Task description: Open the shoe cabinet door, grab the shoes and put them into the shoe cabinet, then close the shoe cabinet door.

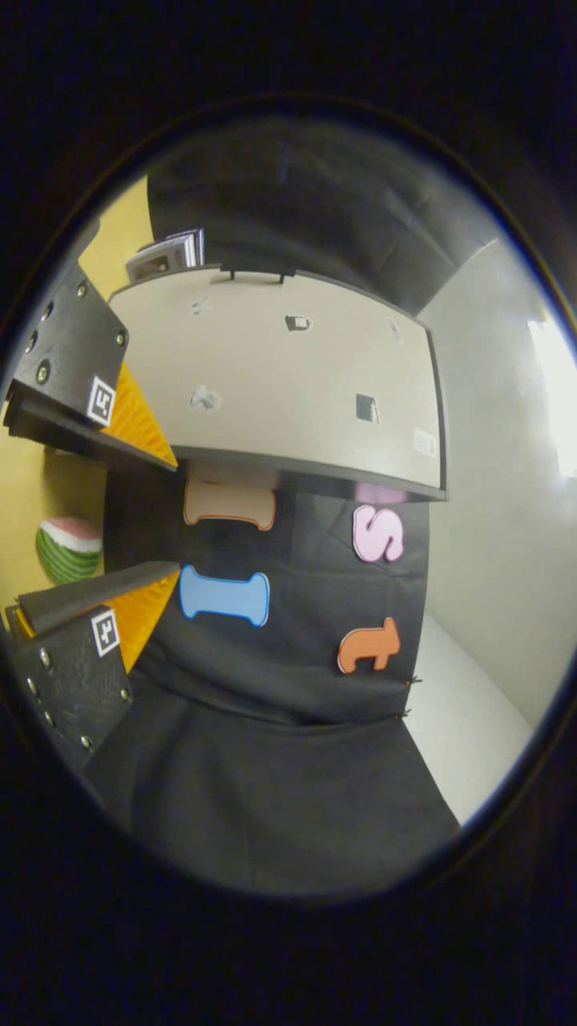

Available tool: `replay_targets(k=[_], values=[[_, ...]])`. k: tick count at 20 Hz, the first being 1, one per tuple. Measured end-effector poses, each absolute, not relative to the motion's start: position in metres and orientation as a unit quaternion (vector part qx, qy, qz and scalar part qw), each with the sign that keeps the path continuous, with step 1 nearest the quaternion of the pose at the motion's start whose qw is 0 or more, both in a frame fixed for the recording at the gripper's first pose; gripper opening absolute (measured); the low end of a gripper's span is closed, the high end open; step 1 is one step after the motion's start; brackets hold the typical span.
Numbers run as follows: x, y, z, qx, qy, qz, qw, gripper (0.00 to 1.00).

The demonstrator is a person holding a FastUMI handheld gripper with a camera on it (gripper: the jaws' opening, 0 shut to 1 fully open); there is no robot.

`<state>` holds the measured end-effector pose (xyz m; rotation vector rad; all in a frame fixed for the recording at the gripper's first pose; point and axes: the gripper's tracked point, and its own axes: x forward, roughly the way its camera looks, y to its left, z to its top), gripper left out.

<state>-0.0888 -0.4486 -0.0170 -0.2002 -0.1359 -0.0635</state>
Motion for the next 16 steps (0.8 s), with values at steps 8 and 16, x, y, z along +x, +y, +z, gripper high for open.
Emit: replay_targets(k=[8, 16], values=[[-0.054, -0.601, -0.121, -0.087, -0.045, -0.049, 0.994, 0.69], [-0.022, -0.695, -0.293, -0.075, -0.009, -0.015, 0.997, 0.69]])
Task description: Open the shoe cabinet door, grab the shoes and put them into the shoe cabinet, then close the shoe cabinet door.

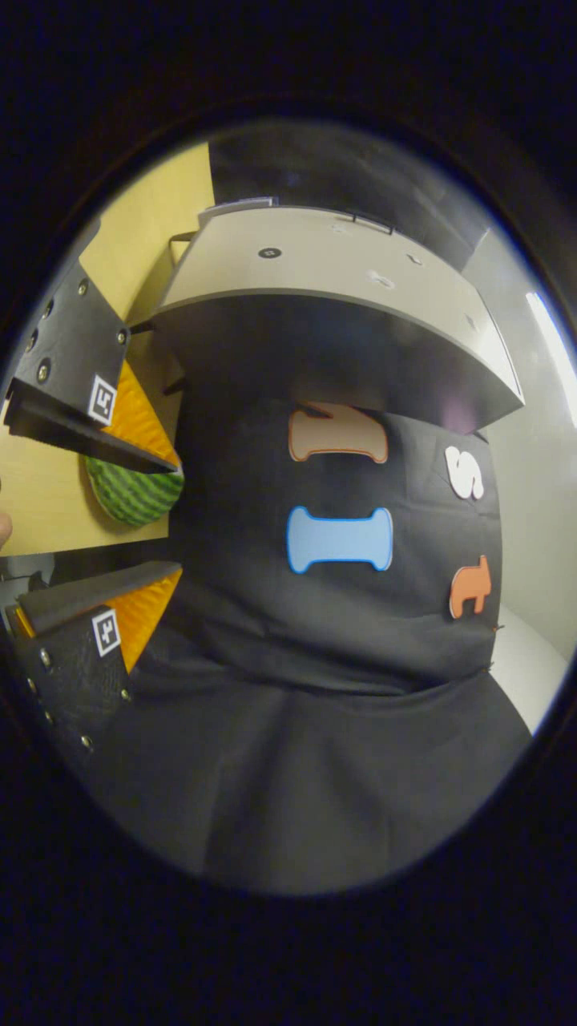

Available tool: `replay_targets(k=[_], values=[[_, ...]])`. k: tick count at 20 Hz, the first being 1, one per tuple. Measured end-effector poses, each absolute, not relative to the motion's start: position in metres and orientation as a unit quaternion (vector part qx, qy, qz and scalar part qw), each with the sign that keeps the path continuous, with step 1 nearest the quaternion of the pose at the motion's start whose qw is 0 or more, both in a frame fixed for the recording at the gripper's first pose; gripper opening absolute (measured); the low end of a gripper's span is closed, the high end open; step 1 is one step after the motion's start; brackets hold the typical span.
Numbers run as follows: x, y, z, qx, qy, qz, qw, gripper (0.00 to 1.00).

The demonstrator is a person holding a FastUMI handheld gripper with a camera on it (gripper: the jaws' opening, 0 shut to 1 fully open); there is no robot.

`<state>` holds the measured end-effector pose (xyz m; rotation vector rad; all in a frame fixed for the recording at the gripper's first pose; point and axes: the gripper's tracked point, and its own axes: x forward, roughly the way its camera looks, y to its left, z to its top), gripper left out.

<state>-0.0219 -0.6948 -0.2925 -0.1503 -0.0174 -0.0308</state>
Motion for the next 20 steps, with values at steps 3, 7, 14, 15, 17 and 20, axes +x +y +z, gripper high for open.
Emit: replay_targets(k=[3, 7, 14, 15, 17, 20], values=[[-0.019, -0.716, -0.342, -0.078, -0.021, -0.020, 0.997, 0.69], [-0.019, -0.727, -0.394, -0.044, 0.005, -0.019, 0.999, 0.69], [-0.023, -0.730, -0.413, -0.043, 0.016, -0.006, 0.999, 0.69], [-0.022, -0.730, -0.416, -0.043, 0.020, -0.007, 0.999, 0.69], [-0.028, -0.733, -0.421, -0.040, 0.026, -0.010, 0.999, 0.69], [-0.032, -0.740, -0.418, -0.032, 0.024, -0.020, 0.999, 0.69]])
